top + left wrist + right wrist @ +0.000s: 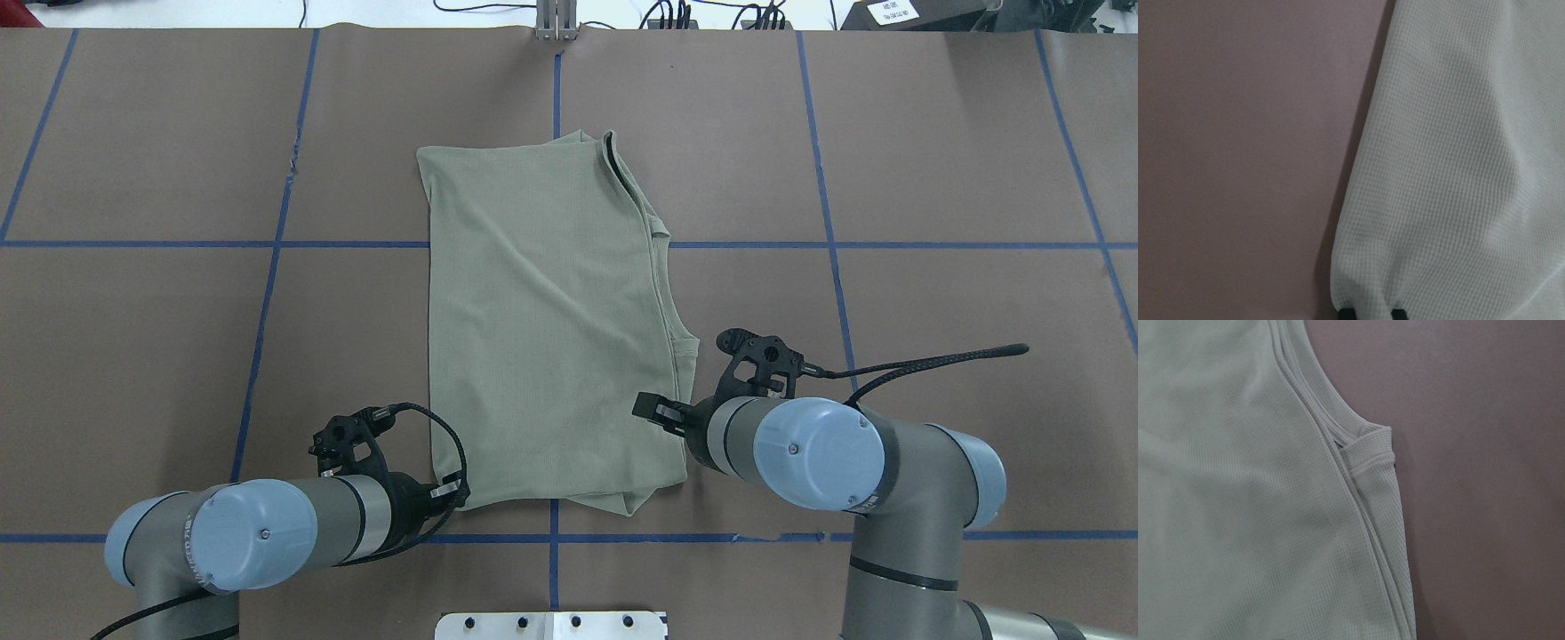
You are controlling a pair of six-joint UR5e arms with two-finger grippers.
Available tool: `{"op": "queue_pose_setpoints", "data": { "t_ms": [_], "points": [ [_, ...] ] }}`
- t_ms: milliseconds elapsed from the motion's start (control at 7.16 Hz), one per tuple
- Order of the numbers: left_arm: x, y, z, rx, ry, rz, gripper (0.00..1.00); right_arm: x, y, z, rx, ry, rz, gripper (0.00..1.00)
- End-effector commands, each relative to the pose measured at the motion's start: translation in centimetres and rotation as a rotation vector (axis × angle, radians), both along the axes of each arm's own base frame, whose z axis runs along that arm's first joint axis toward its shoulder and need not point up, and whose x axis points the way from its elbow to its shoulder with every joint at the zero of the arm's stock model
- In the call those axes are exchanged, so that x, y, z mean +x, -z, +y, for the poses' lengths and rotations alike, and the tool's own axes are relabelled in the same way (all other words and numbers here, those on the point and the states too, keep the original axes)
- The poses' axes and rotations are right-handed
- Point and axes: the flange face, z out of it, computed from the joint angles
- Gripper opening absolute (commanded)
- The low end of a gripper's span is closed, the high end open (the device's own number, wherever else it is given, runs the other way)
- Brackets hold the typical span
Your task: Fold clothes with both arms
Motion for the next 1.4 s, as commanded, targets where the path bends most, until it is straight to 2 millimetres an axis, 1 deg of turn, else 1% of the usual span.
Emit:
{"op": "queue_pose_setpoints", "data": {
  "t_ms": [0,140,279,419,838,978,1117,1257],
  "points": [
    [-0.3,0.7,0.0,0.003,-0.004,0.015,0.00,-2.1,0.6,2.3,-0.157,-0.075,0.018,0.94],
    [-0.5,1.1,-0.1,0.004,-0.002,0.024,0.00,-3.0,0.2,3.4,-0.188,-0.087,0.020,0.92],
    [-1.0,1.8,-0.2,0.007,0.001,0.039,0.00,-3.5,-0.1,3.7,-0.182,-0.110,0.025,0.90],
    [-1.2,2.1,-0.2,0.008,0.001,0.045,0.00,-4.3,-0.8,4.1,-0.167,-0.120,0.044,0.90],
    [-1.3,2.1,-0.2,0.008,0.001,0.045,0.00,-5.8,-0.7,3.9,-0.139,-0.145,0.048,0.82],
    [-1.3,2.1,-0.2,0.009,0.000,0.045,0.00,-5.9,-0.4,3.7,-0.138,-0.147,0.044,0.68],
    [-1.3,2.0,-0.2,0.007,0.001,0.044,0.00,-5.9,0.0,3.7,-0.138,-0.146,0.036,0.34],
    [-1.3,2.0,-0.2,0.009,0.000,0.044,0.00,-5.9,0.0,3.7,-0.138,-0.146,0.036,0.00]
  ]
}}
